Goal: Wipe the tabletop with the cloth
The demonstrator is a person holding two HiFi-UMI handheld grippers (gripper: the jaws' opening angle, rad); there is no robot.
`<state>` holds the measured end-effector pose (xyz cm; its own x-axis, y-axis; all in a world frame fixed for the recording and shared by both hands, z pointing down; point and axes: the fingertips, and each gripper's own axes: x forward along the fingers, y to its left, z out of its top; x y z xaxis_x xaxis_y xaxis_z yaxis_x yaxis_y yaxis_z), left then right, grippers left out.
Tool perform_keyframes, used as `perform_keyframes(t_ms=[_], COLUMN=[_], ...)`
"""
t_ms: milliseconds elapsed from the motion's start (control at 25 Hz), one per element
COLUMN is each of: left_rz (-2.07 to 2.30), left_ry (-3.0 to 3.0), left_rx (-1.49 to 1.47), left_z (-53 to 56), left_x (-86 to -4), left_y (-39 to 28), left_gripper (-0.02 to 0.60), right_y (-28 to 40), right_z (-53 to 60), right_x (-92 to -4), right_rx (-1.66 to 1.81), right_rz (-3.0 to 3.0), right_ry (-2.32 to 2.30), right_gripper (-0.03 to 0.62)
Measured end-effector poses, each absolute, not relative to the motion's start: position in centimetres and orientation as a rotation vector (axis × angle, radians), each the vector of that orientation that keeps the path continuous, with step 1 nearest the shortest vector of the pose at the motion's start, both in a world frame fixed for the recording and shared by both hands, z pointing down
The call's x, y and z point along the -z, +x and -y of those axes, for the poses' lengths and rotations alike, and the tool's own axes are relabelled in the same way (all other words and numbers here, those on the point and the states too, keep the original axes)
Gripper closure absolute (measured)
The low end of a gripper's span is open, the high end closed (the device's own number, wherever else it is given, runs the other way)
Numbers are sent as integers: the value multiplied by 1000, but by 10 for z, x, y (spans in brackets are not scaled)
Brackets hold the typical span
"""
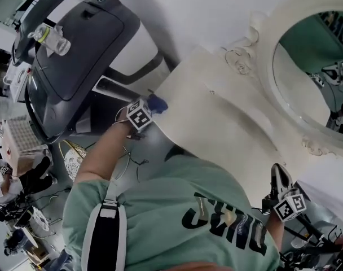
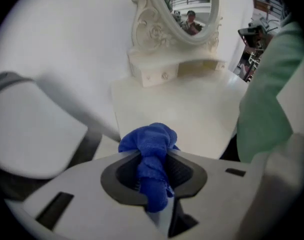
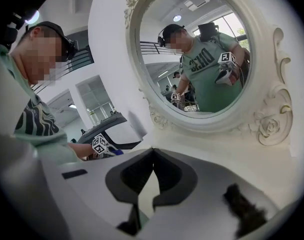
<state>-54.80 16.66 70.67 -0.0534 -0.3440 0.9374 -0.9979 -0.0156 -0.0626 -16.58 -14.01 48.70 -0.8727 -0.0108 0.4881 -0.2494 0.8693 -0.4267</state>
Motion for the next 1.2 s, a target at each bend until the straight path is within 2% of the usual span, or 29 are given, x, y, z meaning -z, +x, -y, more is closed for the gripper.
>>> perform_keyframes(t_ms=[120,280,400,560,760,880,1200], left_rz=[1551,1475,1418,1361,1300,1219,1155], left_ry=[1644,1779,1814,1852,1841,1863,1704], left_rx=[-1166,-1380,-1534,-1589,-1687,-1751,-1727], left_z=[-47,85,138,162,156,122,-110], left_x=[-681,-701,-727,-746,-755,-754,-752], left_y=[-601,-651,-674,-677,-672,-646,-531], left_gripper=[472,472,472,472,476,477,479], right_y=[-191,-206,-202,-189,-174,-159,-89], right_z=[145,141,138,132,124,115,79], right_x=[-481,-482,-486,-489,-495,-494,-496], right_rx=[-670,-692,-698,-726,-753,-741,-714], right_rz=[2558,2515,2464,2419,2402,2426,2534], right_ry=[261,375,462,551,549,514,329], right_gripper=[582,582,582,582,582,582,582])
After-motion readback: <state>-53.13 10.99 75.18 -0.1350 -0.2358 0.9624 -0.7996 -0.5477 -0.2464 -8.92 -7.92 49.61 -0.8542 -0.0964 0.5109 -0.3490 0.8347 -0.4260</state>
